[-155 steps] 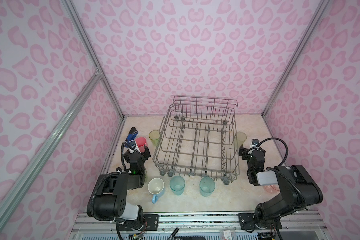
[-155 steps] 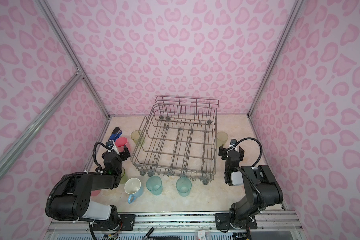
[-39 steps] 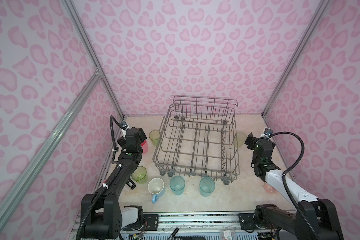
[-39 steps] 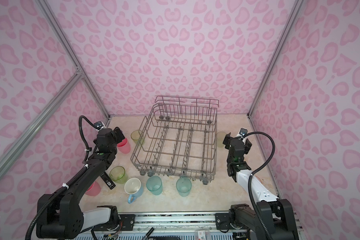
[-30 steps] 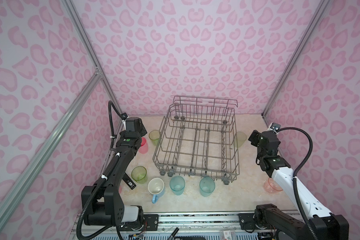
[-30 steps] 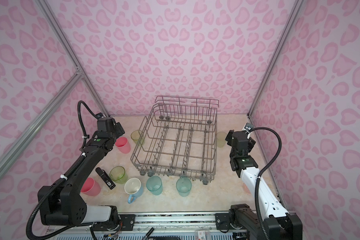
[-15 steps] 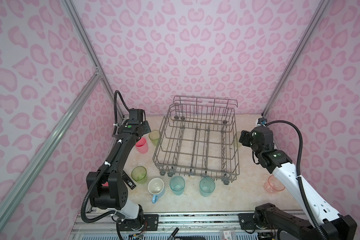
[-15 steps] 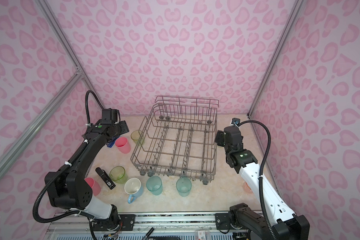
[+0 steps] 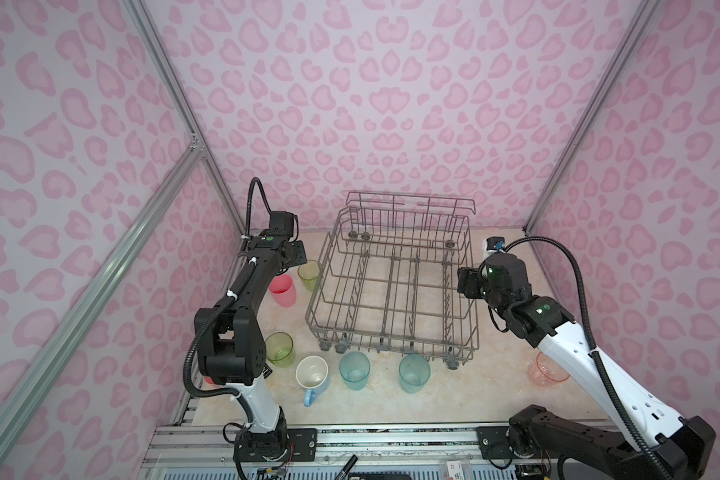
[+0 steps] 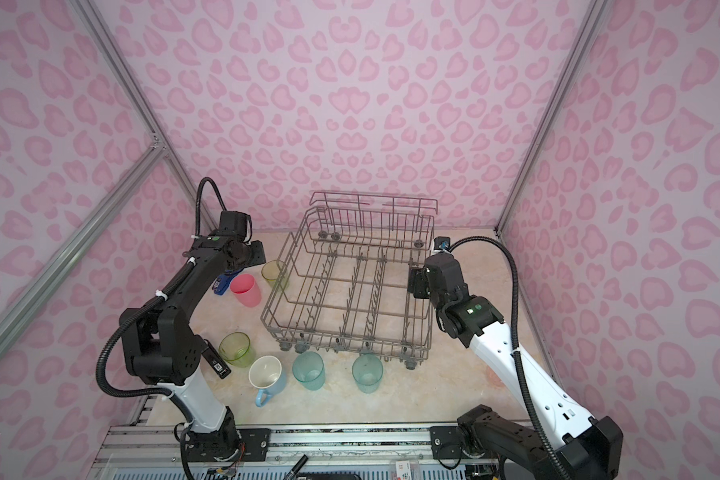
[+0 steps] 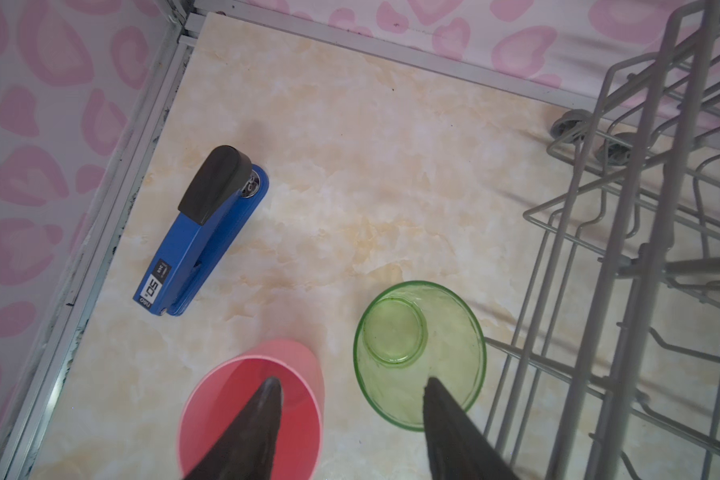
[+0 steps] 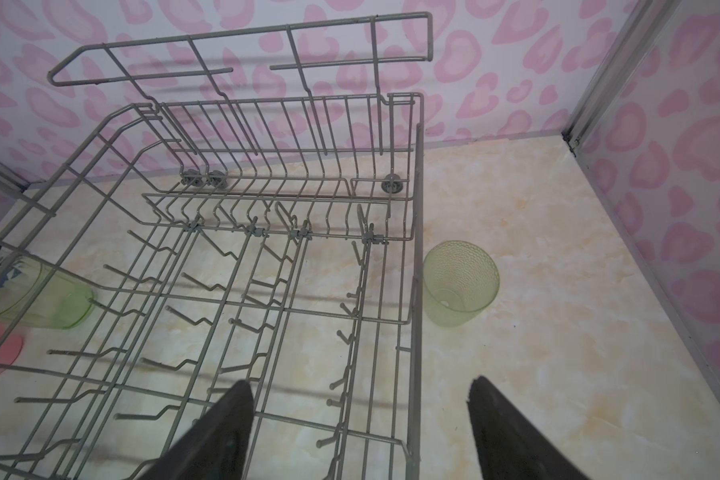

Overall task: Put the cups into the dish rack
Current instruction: 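Lower left gripper to the green cup while right arm rises toward rack, then close left gripper on the rim of the green cup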

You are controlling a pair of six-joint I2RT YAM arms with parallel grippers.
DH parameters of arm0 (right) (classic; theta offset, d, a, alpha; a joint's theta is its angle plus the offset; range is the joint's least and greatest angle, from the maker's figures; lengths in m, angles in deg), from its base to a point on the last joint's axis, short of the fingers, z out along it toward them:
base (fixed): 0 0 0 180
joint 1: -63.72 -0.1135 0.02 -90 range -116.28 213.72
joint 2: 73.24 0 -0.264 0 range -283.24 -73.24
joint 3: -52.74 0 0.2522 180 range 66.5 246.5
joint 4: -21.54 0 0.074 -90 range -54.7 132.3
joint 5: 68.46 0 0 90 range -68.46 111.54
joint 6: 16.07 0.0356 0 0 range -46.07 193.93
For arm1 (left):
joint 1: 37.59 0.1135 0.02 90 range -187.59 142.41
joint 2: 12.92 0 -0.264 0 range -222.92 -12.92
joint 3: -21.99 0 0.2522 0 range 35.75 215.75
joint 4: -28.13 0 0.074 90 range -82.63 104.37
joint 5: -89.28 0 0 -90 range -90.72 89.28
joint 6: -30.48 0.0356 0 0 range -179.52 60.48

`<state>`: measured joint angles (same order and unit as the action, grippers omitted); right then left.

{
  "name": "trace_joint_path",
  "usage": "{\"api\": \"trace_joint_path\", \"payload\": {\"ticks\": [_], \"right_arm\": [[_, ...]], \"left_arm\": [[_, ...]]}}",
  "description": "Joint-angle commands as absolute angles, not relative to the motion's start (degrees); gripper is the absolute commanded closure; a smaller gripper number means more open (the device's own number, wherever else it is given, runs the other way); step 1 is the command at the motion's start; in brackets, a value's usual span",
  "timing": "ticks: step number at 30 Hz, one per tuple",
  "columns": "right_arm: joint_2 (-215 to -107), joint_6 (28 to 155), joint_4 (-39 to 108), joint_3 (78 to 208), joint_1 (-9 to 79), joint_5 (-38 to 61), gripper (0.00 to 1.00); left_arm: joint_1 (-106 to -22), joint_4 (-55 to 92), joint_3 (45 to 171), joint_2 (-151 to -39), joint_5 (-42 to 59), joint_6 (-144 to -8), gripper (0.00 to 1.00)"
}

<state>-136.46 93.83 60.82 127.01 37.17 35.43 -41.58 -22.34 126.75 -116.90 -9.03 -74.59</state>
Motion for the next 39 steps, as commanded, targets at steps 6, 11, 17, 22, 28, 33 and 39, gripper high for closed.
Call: {"api": "trace_joint_path", "payload": {"ticks": [6, 11, 17, 22, 28, 33, 39], "right_arm": [[-135.88, 94.89, 61.56, 127.45, 34.82, 35.25, 0.19], [-136.2, 95.43, 61.24, 126.82, 34.24, 35.13, 0.19], [-137.88, 95.72, 61.41, 127.56, 33.14, 35.03, 0.19], [-138.5, 95.81, 61.46, 127.82, 32.19, 35.95, 0.19], [-138.41, 96.16, 61.49, 127.71, 31.55, 37.18, 0.19], [-138.45, 96.34, 61.51, 127.54, 31.22, 37.78, 0.19], [-138.98, 96.6, 61.28, 127.61, 30.86, 38.37, 0.19]], "left_arm": [[-42.17, -24.0, 129.79, -122.96, -8.84, -72.24, 0.48], [-42.25, -24.4, 130.06, -125.42, -8.86, -71.48, 0.49], [-42.22, -24.48, 129.53, -126.77, -9.31, -71.08, 0.53], [-42.18, -24.13, 129.68, -127.66, -8.9, -70.8, 0.56], [-42.25, -24.38, 131.17, -129.43, -8.2, -70.9, 0.62], [-42.28, -24.47, 131.64, -130.33, -8.17, -71.06, 0.7], [-42.27, -24.47, 132.18, -130.96, -7.59, -71.62, 0.76]]}}
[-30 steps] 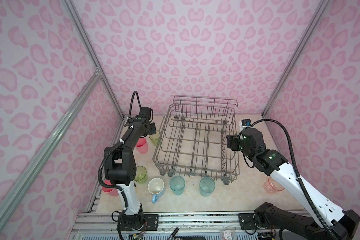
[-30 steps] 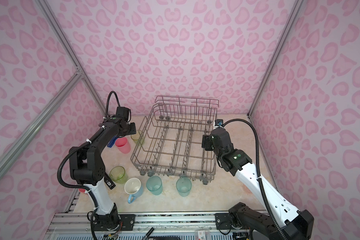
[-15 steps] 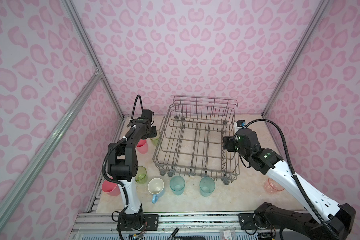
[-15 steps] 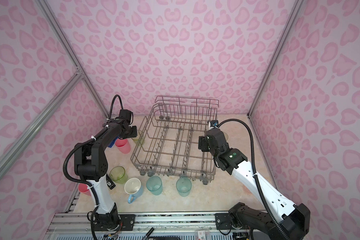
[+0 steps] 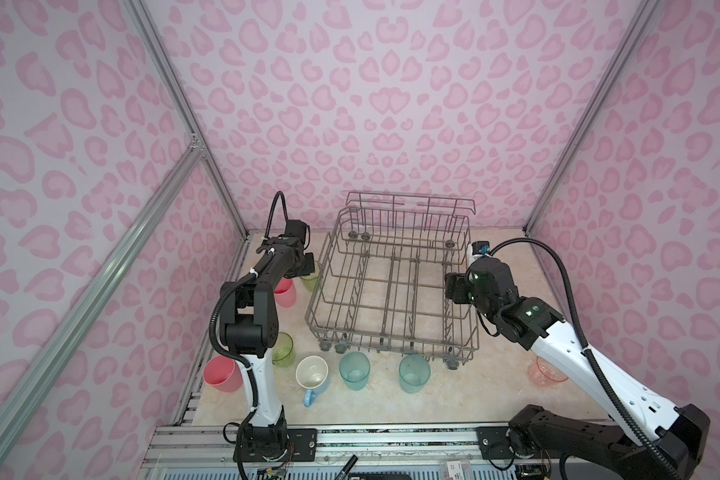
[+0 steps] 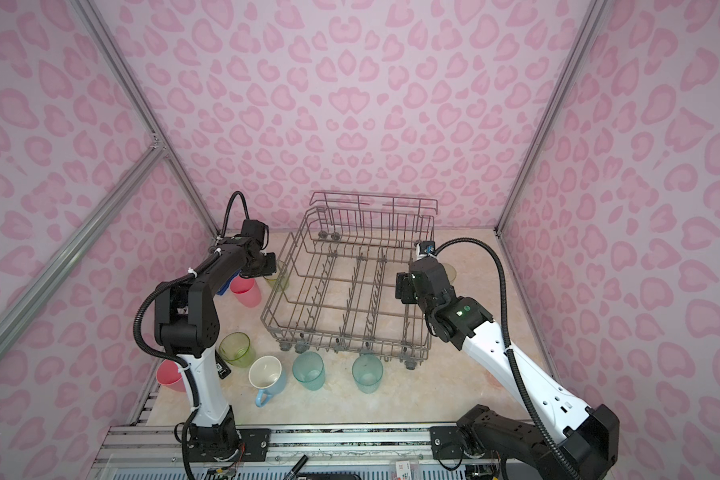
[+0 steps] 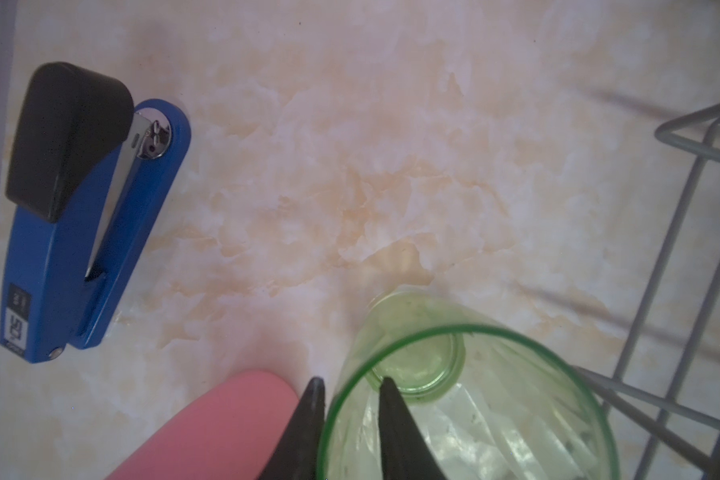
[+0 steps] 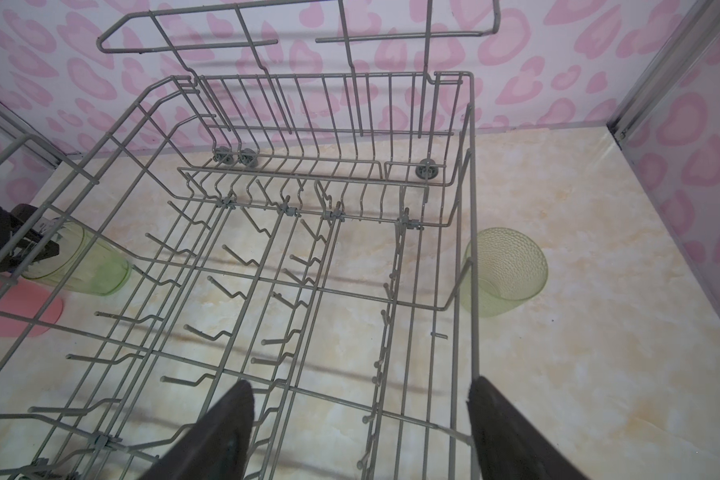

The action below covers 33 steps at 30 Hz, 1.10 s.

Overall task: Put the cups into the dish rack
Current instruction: 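Close left gripper on the rim of the green cup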

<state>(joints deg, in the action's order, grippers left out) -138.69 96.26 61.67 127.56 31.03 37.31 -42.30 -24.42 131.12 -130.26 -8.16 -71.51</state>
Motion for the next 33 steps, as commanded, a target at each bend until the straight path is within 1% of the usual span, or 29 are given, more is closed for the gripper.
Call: {"api": "trace_joint_path", "payload": {"ticks": [1, 4, 9, 17, 29, 33], "right_arm": [[-138.98, 96.59, 61.16, 127.66, 30.76, 38.42, 0.19], [-139.17, 96.54, 61.25, 127.73, 30.76, 38.59, 0.2], [-138.86, 96.26, 61.45, 127.8, 30.69, 39.18, 0.19], [-138.15, 96.07, 61.49, 127.58, 30.75, 40.12, 0.19], [-137.76, 95.79, 61.61, 127.85, 30.71, 40.7, 0.19], [-138.24, 95.86, 61.54, 128.11, 30.76, 40.62, 0.19]], "left_arm": [[-42.25, -24.53, 132.3, -131.0, -7.59, -71.81, 0.77], [-42.22, -24.57, 132.43, -131.04, -7.78, -71.91, 0.82], [-42.26, -24.56, 132.43, -130.99, -8.22, -71.93, 0.87], [-42.3, -24.29, 133.03, -129.66, -8.49, -72.34, 0.92], [-42.18, -24.64, 135.0, -125.36, -9.29, -72.97, 0.94], [-42.11, -25.49, 136.67, -124.46, -11.66, -72.89, 0.94]]}}
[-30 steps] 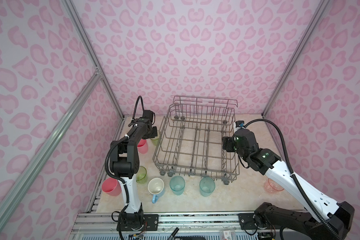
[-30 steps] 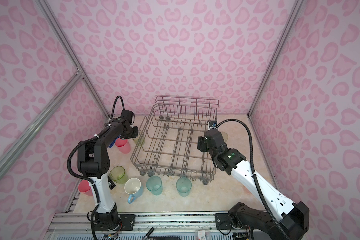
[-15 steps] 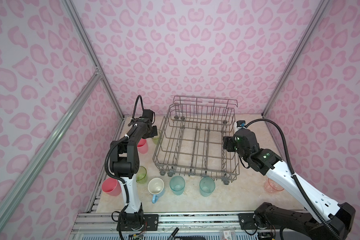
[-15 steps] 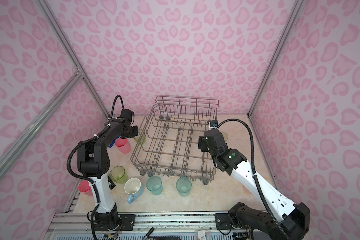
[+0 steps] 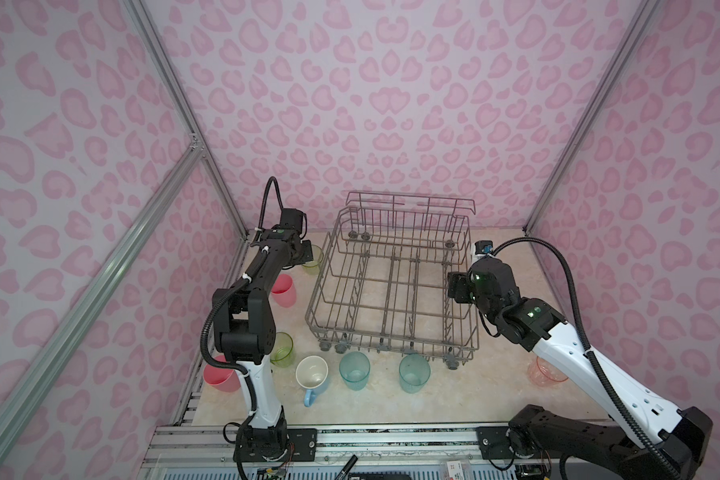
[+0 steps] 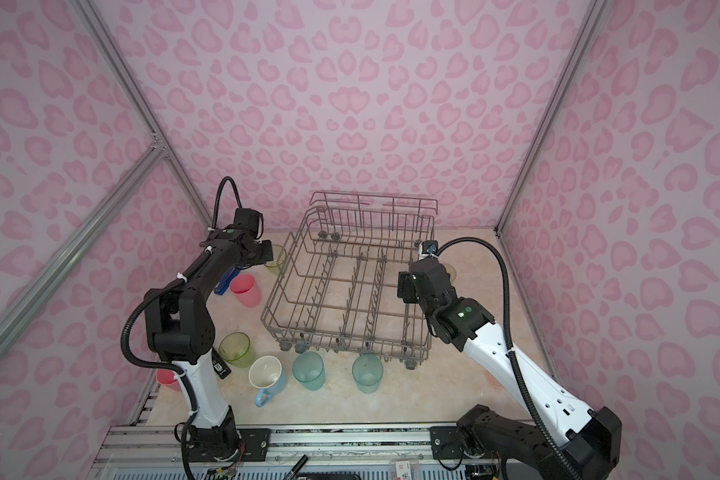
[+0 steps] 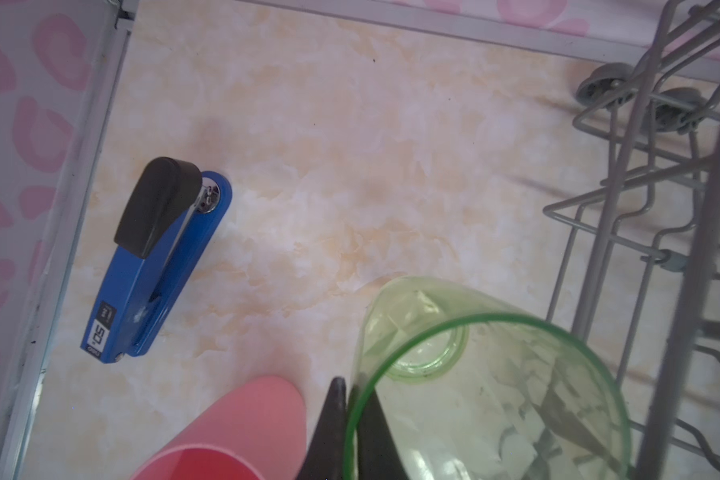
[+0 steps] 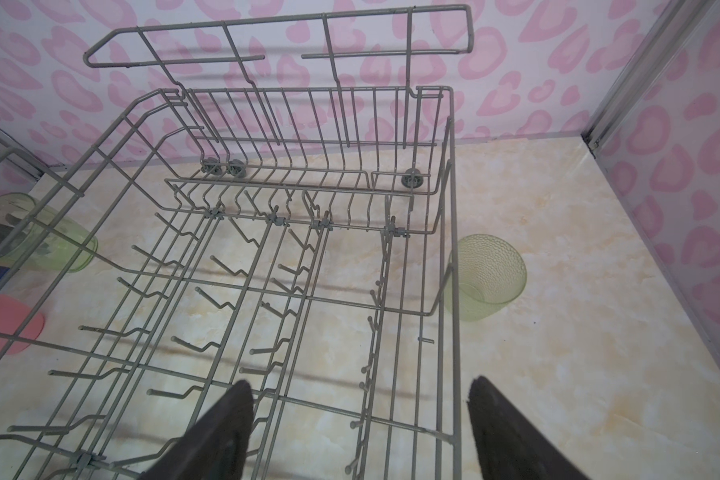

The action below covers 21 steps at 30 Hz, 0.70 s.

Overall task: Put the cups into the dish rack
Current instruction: 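Close left gripper on the rim of the green cup, then lift green cup over rack with left gripper while right gripper reaches for it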

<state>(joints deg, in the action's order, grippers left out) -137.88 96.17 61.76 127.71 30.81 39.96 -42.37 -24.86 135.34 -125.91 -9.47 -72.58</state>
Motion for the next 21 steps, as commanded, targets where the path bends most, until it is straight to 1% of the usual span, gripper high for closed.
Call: {"api": "trace_joint_path", "payload": {"ticks": [1, 6, 10, 21], "right_arm": [[-138.37, 95.86, 61.43, 128.15, 30.71, 40.51, 0.19], [-138.38, 96.15, 61.14, 128.19, 30.76, 39.87, 0.19], [-138.11, 96.17, 61.5, 128.2, 30.72, 39.78, 0.19], [-136.77, 98.98, 61.51, 127.36, 30.75, 37.88, 0.19]], "left_arm": [[-42.01, -25.7, 136.88, -124.22, -12.25, -72.88, 0.94], [-41.17, -26.21, 137.63, -122.72, -15.59, -73.91, 0.95], [-39.45, -26.78, 138.41, -121.11, -16.36, -75.47, 0.95], [-38.38, -26.22, 140.76, -109.66, -6.68, -80.03, 0.95]]}}
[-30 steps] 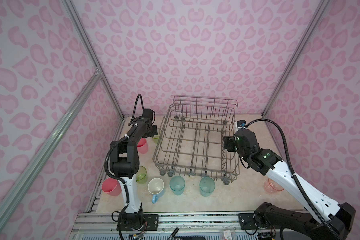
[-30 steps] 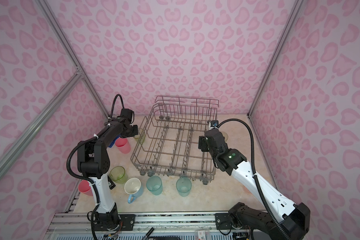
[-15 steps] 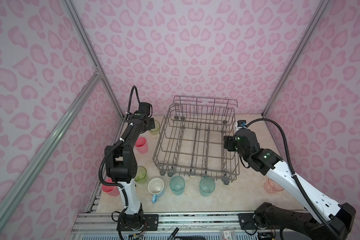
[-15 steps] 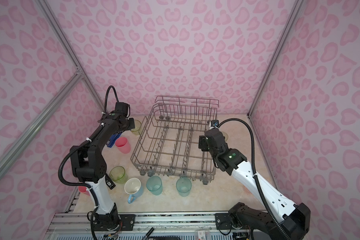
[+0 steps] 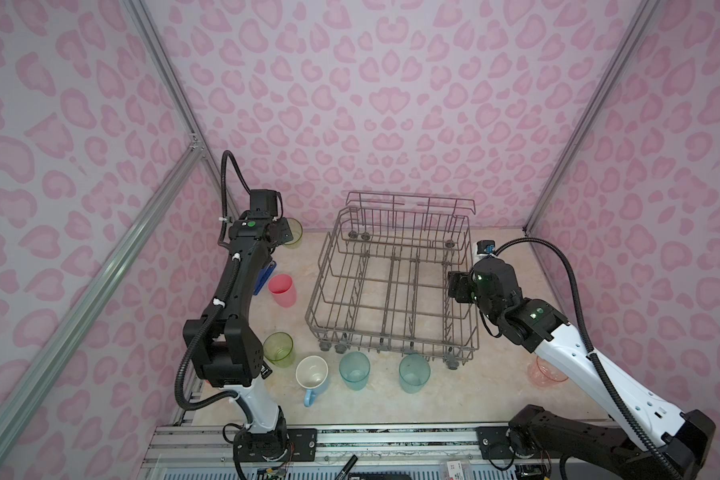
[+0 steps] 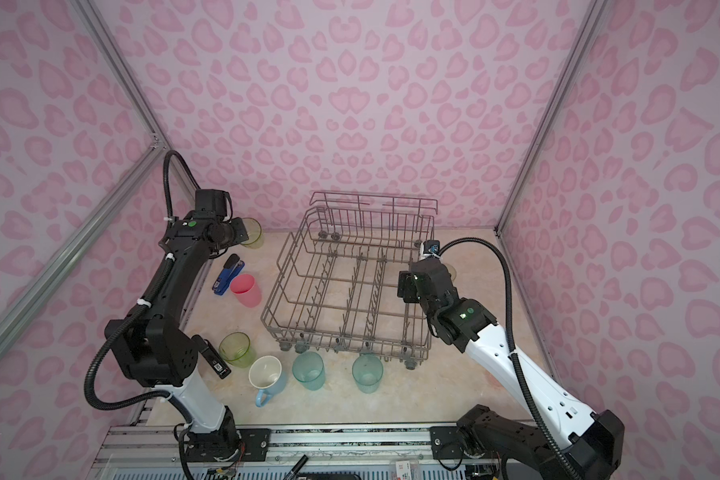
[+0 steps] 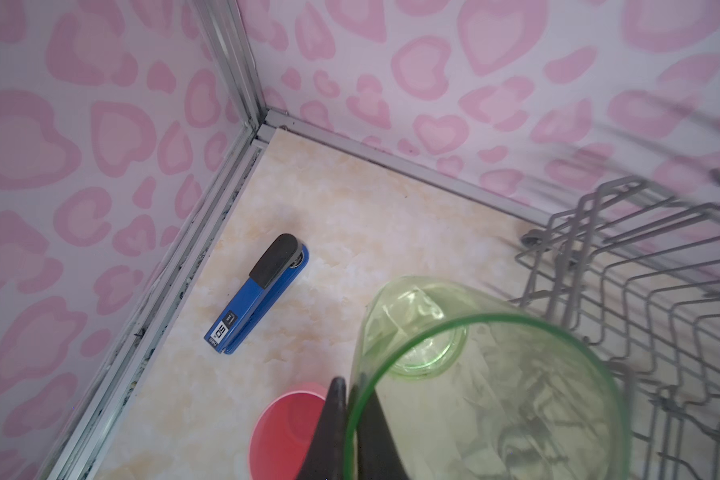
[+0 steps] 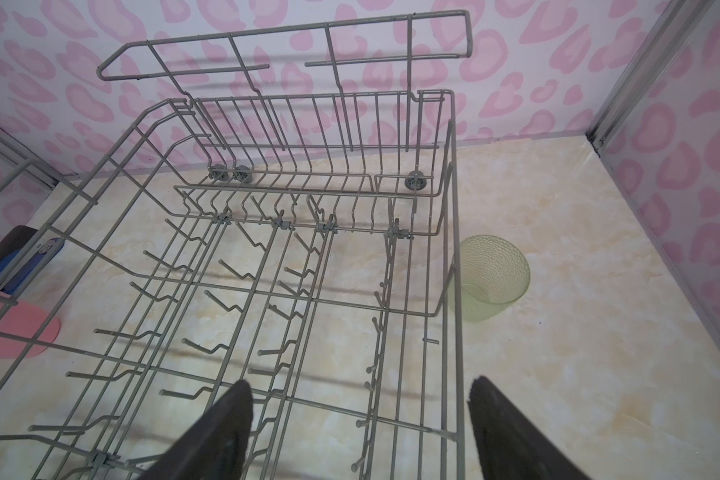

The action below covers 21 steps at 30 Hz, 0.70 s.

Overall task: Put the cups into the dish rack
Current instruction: 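Lift green cup over rack with left gripper while right gripper reaches for it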

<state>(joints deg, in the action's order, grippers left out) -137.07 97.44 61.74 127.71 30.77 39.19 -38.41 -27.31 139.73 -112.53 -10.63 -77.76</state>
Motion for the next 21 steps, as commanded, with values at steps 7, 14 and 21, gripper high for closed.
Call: {"api": "trace_joint_path", "payload": {"ticks": [7, 14, 21], "right_arm": [[-137.17, 102.46, 61.05, 130.16, 31.27, 34.15, 0.16], [-139.0, 111.31, 53.87, 133.25, 35.42, 20.81, 0.12], [-143.7, 126.06, 41.52, 136.25, 38.32, 9.41, 0.05]], "left_arm": [[-39.76, -19.31, 136.63, -102.24, 12.02, -84.56, 0.94], [-44.22, -6.47, 128.66, -97.4, 26.11, -93.81, 0.92], [-49.45, 11.31, 117.69, -93.68, 30.7, -105.08, 0.92]]}}
